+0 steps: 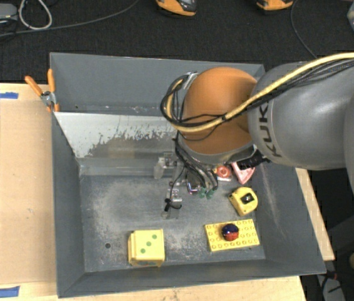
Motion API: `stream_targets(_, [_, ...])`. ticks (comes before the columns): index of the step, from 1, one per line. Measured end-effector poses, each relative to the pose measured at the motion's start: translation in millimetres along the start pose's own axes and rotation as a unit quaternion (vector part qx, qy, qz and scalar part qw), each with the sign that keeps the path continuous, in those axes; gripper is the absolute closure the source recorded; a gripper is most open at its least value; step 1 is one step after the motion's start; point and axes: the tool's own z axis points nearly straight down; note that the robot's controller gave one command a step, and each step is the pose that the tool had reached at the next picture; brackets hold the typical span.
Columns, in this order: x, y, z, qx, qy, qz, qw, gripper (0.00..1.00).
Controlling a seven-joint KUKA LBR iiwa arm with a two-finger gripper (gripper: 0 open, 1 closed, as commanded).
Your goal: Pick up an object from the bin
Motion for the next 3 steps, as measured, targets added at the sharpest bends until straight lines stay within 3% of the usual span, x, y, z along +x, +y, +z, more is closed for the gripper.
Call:
stream_targets(1, [-1.5, -0.7, -4.6, 0.0, -0.0038, 0.002, 1.0, 0.0])
stream_targets(2, [29.0, 19.1, 49.7, 0.0, -0.0039, -0.056, 0.9984, 0.0])
stream_targets(3, [62.1, 34.4, 57.0, 0.0, -0.0063, -0.193, 0.9811, 0.0])
